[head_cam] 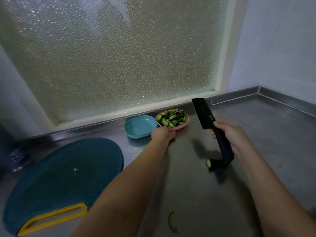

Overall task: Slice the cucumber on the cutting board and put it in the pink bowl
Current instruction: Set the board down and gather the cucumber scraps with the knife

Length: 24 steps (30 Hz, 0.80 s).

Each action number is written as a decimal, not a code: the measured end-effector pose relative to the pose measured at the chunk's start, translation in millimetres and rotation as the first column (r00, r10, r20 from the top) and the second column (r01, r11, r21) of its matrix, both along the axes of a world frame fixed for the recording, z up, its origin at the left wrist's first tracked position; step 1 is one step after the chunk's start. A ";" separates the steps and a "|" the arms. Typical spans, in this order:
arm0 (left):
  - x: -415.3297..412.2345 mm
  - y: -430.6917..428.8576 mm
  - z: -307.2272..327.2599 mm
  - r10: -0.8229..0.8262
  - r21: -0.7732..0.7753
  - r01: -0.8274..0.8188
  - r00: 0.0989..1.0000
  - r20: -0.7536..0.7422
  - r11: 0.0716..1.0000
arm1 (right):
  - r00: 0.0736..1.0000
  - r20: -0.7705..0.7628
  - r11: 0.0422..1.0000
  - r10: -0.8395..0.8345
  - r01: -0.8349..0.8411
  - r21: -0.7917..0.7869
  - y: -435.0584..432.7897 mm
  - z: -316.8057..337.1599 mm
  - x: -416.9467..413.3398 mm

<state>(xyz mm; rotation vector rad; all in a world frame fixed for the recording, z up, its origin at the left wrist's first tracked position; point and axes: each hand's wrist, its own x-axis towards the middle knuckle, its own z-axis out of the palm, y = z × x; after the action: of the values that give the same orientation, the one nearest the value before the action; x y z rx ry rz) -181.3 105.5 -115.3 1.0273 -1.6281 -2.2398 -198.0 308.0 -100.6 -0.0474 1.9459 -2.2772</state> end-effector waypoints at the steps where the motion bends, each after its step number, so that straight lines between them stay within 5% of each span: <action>1: 0.7 1.5 3.0 -0.008 0.001 0.009 0.999 -0.035 1.000 | 1.000 -0.013 1.000 0.014 -0.014 -0.009 0.9 1.7 1.0; 8: 26.1 -7.8 18.3 -0.044 0.110 0.050 0.997 -0.062 0.993 | 0.992 0.011 0.984 0.130 -0.127 -0.125 -2.8 19.4 28.2; 12: 83.6 -25.4 50.1 -0.145 -0.218 0.129 0.988 -0.058 0.967 | 0.968 0.027 0.968 0.251 -0.251 -0.031 -12.2 28.9 60.9; 14: 124.6 -44.1 58.2 -0.156 -0.525 0.126 0.988 -0.011 0.842 | 0.961 0.009 0.959 0.275 -0.276 0.060 -17.9 32.7 80.6; 16: 165.8 -70.4 56.6 -0.095 -0.842 0.175 0.985 0.147 0.510 | 0.956 0.000 0.949 0.294 -0.291 0.121 -23.3 36.7 101.7; 18: 204.8 -99.5 46.8 0.045 -0.919 0.302 0.945 0.323 0.253 | 0.942 -0.003 0.926 0.335 -0.328 0.185 -28.2 38.8 123.3; 21: 255.6 -136.4 19.0 0.241 -0.824 0.543 0.788 0.567 0.164 | 0.922 -0.001 0.887 0.387 -0.372 0.274 -36.2 38.1 153.1; 24: 297.1 -147.0 -12.2 0.252 -0.724 0.647 0.679 0.689 0.239 | 0.913 -0.006 0.877 0.407 -0.389 0.282 -45.9 36.2 180.1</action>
<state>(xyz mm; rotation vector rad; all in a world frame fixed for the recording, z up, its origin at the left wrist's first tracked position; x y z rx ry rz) 115.8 -41.5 -127.4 1.2508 -2.9588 -0.2485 -18.0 262.0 -64.4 -0.4540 2.0371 -1.7506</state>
